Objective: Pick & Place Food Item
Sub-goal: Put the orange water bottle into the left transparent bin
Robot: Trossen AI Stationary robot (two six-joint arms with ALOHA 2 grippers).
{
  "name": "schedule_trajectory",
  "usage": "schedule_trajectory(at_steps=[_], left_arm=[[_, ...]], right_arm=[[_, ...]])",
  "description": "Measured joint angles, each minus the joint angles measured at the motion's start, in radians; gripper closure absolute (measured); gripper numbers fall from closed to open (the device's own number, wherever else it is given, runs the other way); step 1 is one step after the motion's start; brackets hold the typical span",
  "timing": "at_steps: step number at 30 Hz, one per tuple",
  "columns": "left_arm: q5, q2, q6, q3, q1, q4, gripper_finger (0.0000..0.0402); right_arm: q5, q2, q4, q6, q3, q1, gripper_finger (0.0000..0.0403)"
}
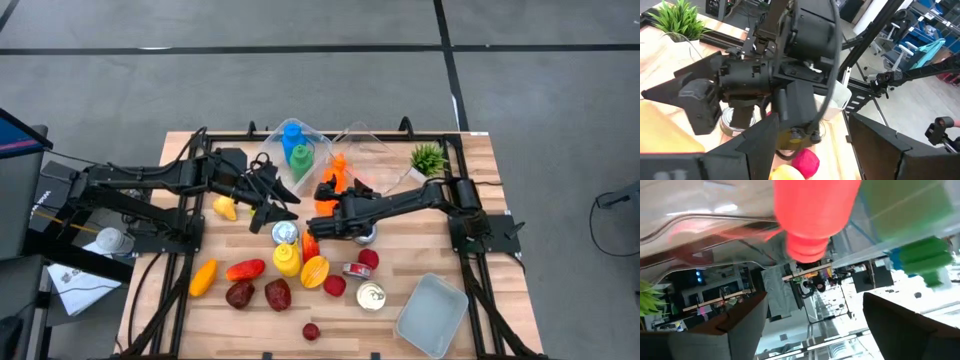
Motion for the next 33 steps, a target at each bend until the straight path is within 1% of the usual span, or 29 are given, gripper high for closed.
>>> schedule_trajectory(at_steps=[2,7,8,10,12,13,14,15,17,18,19,20,21,22,24,27,29,30,32,33], left_arm=[[0.0,0.0,0.0,0.0,0.0,0.0,0.017],[0.0,0.0,-0.001,0.0,0.0,0.0,0.017],[0.0,0.0,-0.002,0.0,0.0,0.0,0.017],[0.0,-0.005,-0.004,-0.001,0.0,-0.001,0.017],[0.0,-0.007,-0.011,0.0,0.0,0.004,0.017],[0.0,-0.008,-0.014,-0.001,0.0,0.002,0.017],[0.0,-0.013,-0.019,-0.001,0.0,-0.002,0.017],[0.0,-0.021,-0.026,-0.002,0.0,-0.004,0.017],[0.0,-0.031,-0.043,0.0,0.0,0.014,0.017],[0.0,-0.039,-0.046,-0.001,0.0,0.005,0.017],[0.0,-0.043,-0.048,-0.001,0.0,0.009,0.017],[0.0,-0.049,-0.048,-0.001,0.0,0.024,0.017],[0.0,-0.057,-0.048,-0.001,0.0,0.023,0.017],[0.0,-0.066,-0.049,-0.001,0.0,0.023,0.017],[0.0,-0.082,-0.059,-0.001,0.0,0.023,0.017],[0.0,-0.114,-0.068,-0.002,0.0,0.0,0.017],[0.0,-0.137,-0.074,0.001,0.0,0.009,0.017],[0.0,-0.154,-0.085,-0.002,0.0,-0.018,0.017],[0.0,-0.176,-0.094,0.001,0.0,0.003,0.017],[0.0,-0.191,-0.094,0.0,0.0,-0.015,0.017]], right_arm=[[0.003,0.0,0.004,0.028,0.009,0.013,0.0078],[0.032,-0.001,-0.001,0.195,0.11,0.064,0.0068],[0.034,-0.001,-0.016,0.243,0.14,0.076,0.0067],[0.034,-0.001,-0.055,0.39,0.218,0.097,0.0067],[0.03,-0.001,-0.126,0.644,0.308,0.113,0.0069],[0.014,-0.001,-0.172,0.825,0.361,0.119,0.0071],[-0.025,-0.001,-0.222,1.04,0.415,0.121,0.0074],[-0.089,-0.002,-0.278,1.27,0.468,0.119,0.0077],[-0.286,-0.004,-0.379,1.705,0.556,0.096,0.0082],[-0.392,-0.006,-0.387,1.838,0.585,0.079,0.0084],[-0.495,-0.01,-0.374,1.905,0.601,0.062,0.0084],[-0.587,-0.013,-0.35,1.953,0.606,0.049,0.0084],[-0.644,-0.014,-0.304,1.989,0.606,0.044,0.0083],[-0.675,-0.014,-0.258,2.007,0.606,0.044,0.0082],[-0.694,0.004,-0.221,2.038,0.606,0.053,0.008],[-0.707,0.019,-0.268,2.119,0.585,0.052,0.0078],[-0.693,0.01,-0.265,2.166,0.544,0.044,0.0078],[-0.692,0.006,-0.272,2.183,0.519,0.039,0.0079],[-0.703,0.005,-0.279,2.197,0.472,0.037,0.0081],[-0.71,0.005,-0.268,2.197,0.451,0.039,0.0082]])
